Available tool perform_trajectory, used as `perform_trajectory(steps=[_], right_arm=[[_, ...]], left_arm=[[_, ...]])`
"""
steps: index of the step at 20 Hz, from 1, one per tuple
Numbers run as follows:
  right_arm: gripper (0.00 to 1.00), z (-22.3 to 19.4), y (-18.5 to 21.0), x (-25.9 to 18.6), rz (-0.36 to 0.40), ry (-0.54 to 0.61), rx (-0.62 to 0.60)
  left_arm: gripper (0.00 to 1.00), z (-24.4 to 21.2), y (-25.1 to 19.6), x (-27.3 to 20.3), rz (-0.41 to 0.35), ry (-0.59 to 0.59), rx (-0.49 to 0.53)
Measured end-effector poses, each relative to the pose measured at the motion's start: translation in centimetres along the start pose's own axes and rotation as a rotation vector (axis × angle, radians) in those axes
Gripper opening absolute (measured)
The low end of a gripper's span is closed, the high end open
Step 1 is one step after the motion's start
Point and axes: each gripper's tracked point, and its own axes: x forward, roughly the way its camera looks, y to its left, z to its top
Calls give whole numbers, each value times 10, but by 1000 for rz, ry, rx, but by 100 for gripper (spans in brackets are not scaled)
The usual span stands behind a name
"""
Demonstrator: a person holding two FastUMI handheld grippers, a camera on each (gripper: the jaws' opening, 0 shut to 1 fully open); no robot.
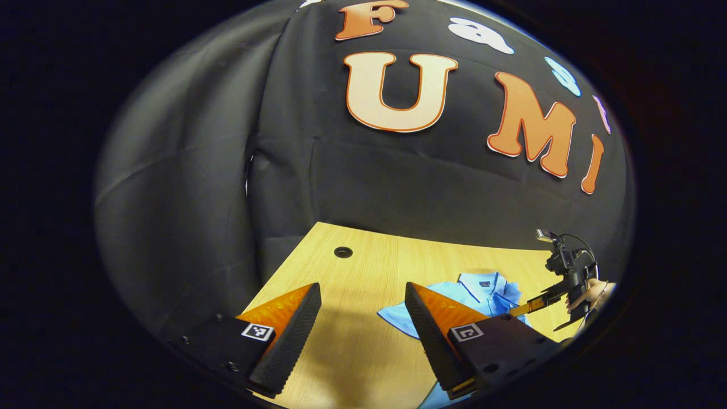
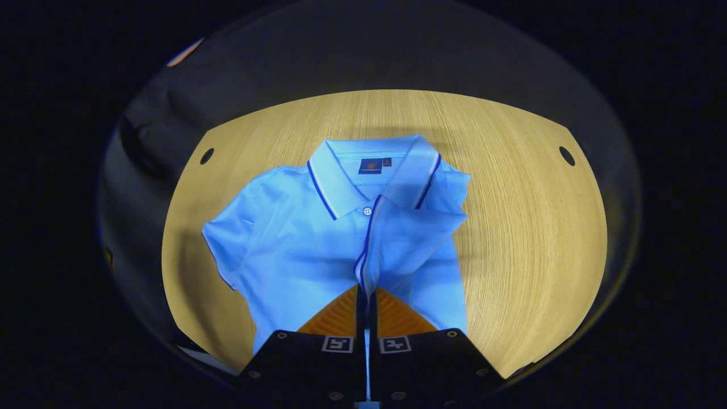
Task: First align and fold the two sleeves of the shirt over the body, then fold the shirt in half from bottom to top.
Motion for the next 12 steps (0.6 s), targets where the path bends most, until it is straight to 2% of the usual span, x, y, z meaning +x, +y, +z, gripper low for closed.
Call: perform_trajectory(steps=[2, 4, 6, 7, 8, 9, 10, 12], right_arm=[[5, -3, 5, 0, 2, -2, -15], [19, -3, 12, -4, 26, -16, -11], [37, -1, 18, -10, 51, -33, 21], [55, -1, 18, -15, 58, -45, 48], [64, 3, 18, -21, 67, -60, 74], [89, 4, 16, -25, 71, -77, 95], [95, 7, 12, -31, 69, -99, 109], [98, 10, -1, -40, 47, -140, 126]], left_arm=[[97, -5, 0, -1, 2, 21, -3], [97, -11, -1, -2, 2, 53, -7], [97, -19, -5, -2, -4, 96, -25], [97, -24, -10, -4, -9, 122, -40], [97, -29, -14, -6, -17, 149, -56], [97, -33, -18, -7, -25, 179, -71], [97, -38, -21, -9, -28, 206, -80], [97, -44, -27, -9, -37, 247, -89]])
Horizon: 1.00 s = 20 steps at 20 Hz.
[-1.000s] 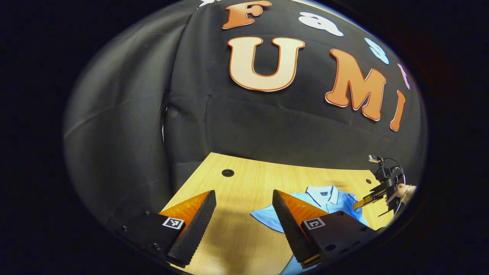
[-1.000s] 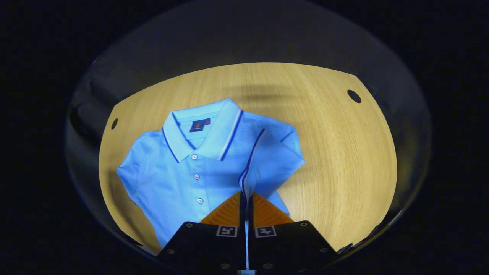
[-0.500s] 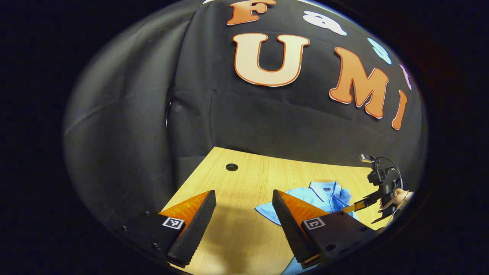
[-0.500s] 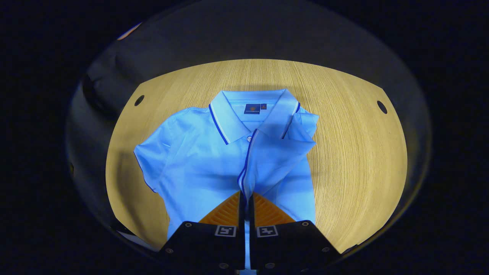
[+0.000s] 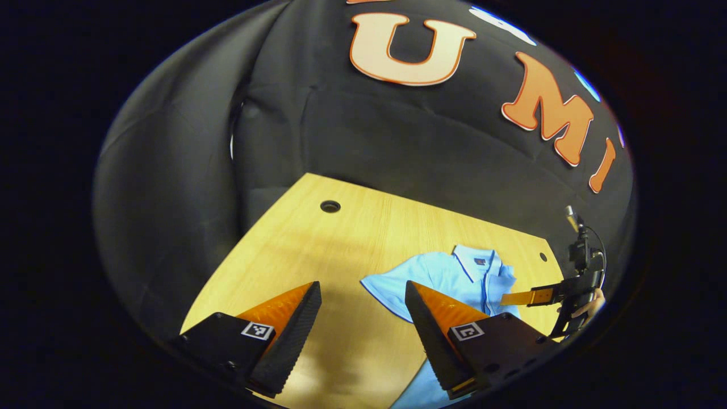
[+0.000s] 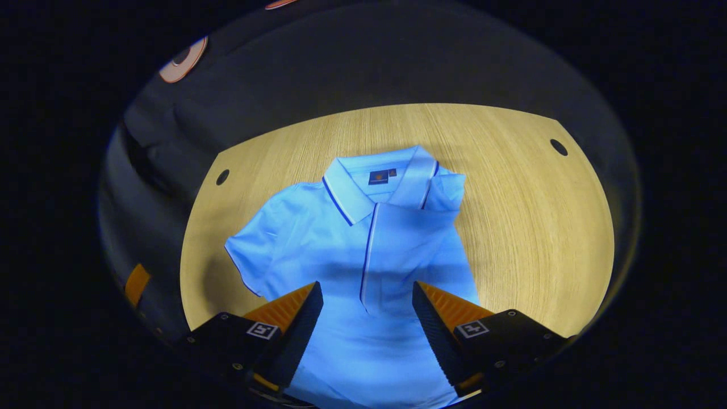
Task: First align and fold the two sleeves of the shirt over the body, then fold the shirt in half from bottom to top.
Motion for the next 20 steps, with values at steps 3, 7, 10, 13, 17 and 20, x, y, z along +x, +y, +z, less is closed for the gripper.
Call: perform_trajectory(steps=[3, 7, 10, 13, 17, 20], right_arm=[[98, 2, -20, -20, -5, -32, 28], [98, -9, -51, -35, -9, -30, 66], [99, -22, -75, -42, -2, -8, 119], [98, -36, -98, -44, -4, 13, 168], [98, -52, -125, -43, -17, 36, 204], [98, -63, -141, -42, -22, 52, 224]], left_arm=[[98, -8, -2, 4, 4, 56, 11], [99, -19, -4, 11, 11, 130, 33], [96, -26, -3, 12, 18, 202, 26], [99, -34, 1, 15, 44, 269, 45], [98, -48, 6, 28, 78, 339, 48], [99, -57, 10, 35, 101, 383, 28]])
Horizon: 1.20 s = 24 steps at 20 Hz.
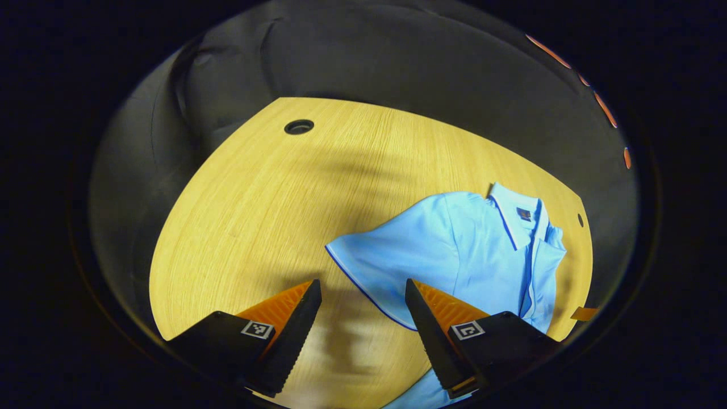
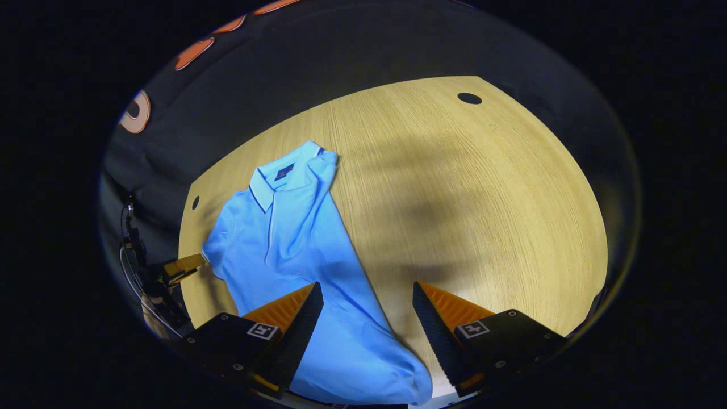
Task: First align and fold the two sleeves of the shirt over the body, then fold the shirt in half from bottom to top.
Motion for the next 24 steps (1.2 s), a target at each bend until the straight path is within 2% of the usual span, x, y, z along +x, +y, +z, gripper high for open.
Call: perform_trajectory(steps=[2, 4, 5, 10, 13, 16, 18, 20, 22, 24], right_arm=[[98, -1, -10, 0, -6, 7, 7], [98, -1, -17, 0, -6, 11, 15], [98, -1, -18, 0, -5, 12, 22], [98, 0, -20, 0, 2, 13, 25], [98, -1, -14, -1, 15, 12, 23], [97, -2, -12, -3, 20, 11, 23], [97, -3, -11, -2, 14, 9, 16], [97, -6, -10, -2, 16, 10, 16], [97, -8, -10, -5, 17, 10, 17], [97, -11, -10, -5, 16, 10, 17]], left_arm=[[96, -3, 1, 10, 10, 14, -5], [99, -6, 2, 16, 24, 28, 0], [98, -8, 2, 18, 30, 33, 3], [99, -8, 0, 22, 56, 37, 29], [96, -9, -2, 24, 80, 41, 46], [63, -8, -11, 26, 63, 41, 61], [36, -8, -19, 23, 35, 39, 76], [14, -8, -22, 26, 49, 30, 68], [7, -7, -22, 26, 51, 11, 77], [4, -6, -24, 24, 42, -3, 112]])
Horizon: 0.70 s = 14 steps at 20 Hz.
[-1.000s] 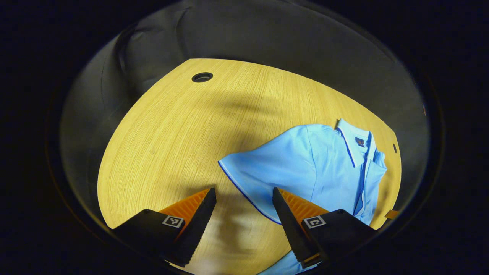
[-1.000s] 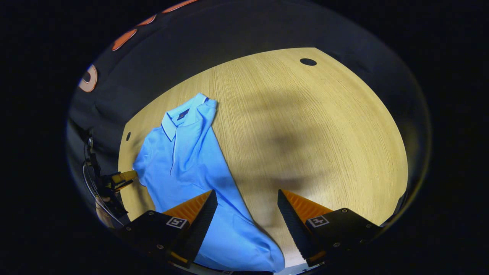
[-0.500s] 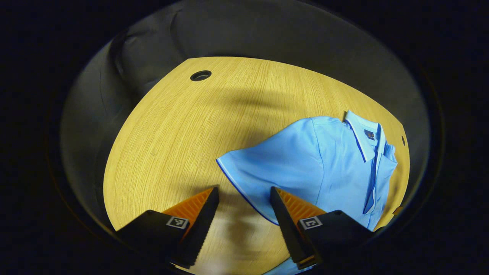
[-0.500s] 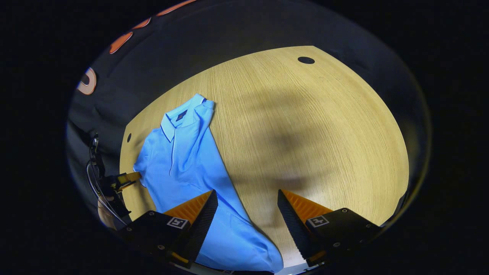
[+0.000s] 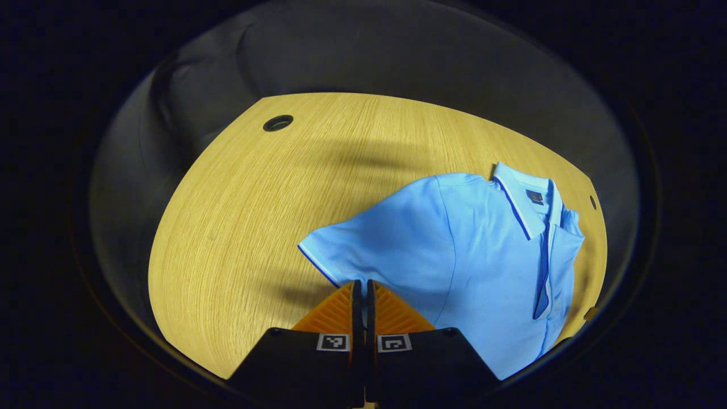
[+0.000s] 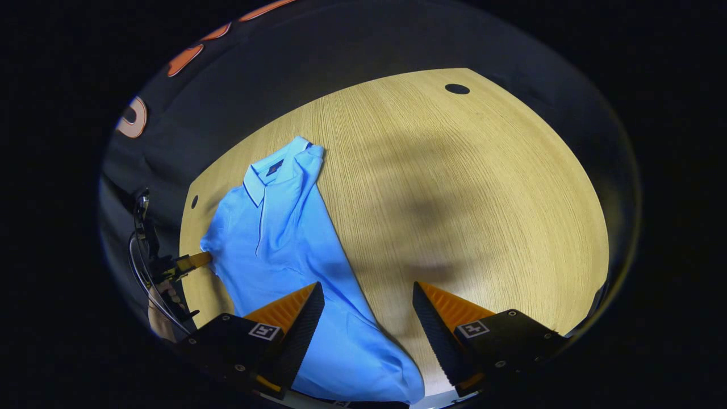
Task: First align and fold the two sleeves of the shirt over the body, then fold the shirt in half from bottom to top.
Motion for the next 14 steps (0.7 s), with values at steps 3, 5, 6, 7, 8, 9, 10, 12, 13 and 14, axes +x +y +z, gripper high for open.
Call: perform_trajectory(steps=[3, 5, 6, 7, 8, 9, 10, 12, 13, 14], right_arm=[[97, -3, 0, -1, 4, -3, 6], [97, -5, 0, -2, 7, -8, 9], [97, -5, 0, -3, 10, -11, 10], [97, -5, -1, -5, 12, -14, 13], [97, -5, -1, -6, 15, -15, 14], [97, -5, -1, -7, 16, -19, 14], [97, -5, -3, -8, 17, -23, 14], [97, -4, -5, -10, 20, -31, 16], [97, -5, -8, -13, 21, -34, 18], [97, -6, -11, -15, 22, -36, 22]], left_arm=[[4, 5, -6, -9, -21, -20, 14], [4, 15, -11, -20, -25, -59, 49], [4, 20, -16, -27, -31, -76, 68], [4, 24, -22, -33, -37, -93, 87], [4, 28, -28, -40, -46, -108, 103], [4, 32, -36, -47, -59, -121, 113], [4, 34, -46, -54, -76, -128, 121], [4, 38, -69, -65, -111, -142, 138], [4, 39, -80, -69, -122, -148, 152], [4, 42, -89, -73, -124, -159, 173]])
